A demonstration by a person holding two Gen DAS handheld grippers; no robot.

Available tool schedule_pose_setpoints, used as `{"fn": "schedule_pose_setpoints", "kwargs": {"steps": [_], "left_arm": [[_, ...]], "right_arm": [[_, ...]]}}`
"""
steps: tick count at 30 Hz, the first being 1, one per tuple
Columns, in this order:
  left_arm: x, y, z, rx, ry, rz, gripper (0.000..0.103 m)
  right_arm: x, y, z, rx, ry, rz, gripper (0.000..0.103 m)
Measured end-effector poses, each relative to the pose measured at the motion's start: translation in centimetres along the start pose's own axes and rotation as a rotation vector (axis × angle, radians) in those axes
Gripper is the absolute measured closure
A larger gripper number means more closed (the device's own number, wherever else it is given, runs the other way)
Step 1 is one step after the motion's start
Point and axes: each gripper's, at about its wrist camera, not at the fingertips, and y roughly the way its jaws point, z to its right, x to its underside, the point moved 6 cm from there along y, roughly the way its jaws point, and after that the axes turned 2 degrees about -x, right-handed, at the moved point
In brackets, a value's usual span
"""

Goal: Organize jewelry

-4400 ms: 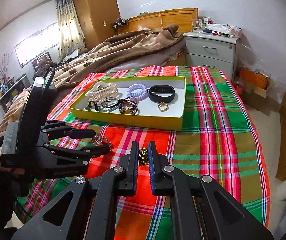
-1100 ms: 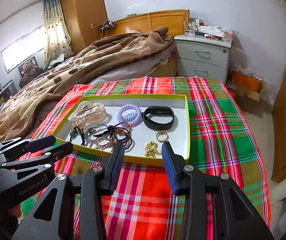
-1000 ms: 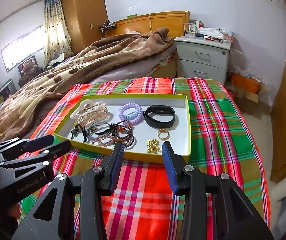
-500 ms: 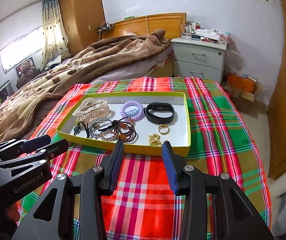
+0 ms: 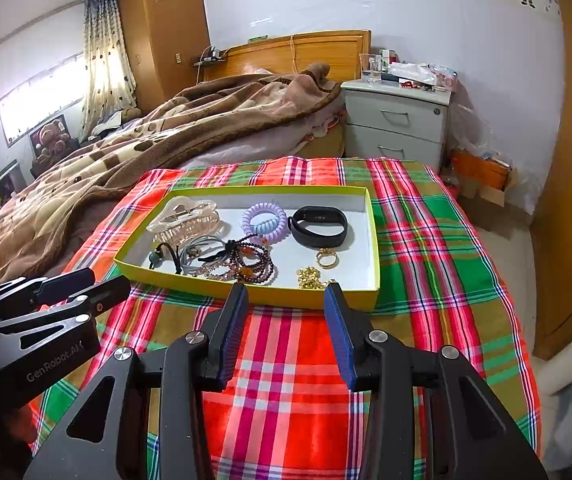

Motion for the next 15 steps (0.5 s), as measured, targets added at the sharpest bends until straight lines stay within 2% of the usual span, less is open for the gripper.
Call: {"fn": "schedule_pose_setpoints", "kwargs": {"steps": [15], "left_arm": [[0.06,-0.60,-0.22,-0.012,0.004,0.014,0.059]], "right_arm": [[0.20,-0.21,-0.53,-0.001,-0.005,0.000,0.063]]}}
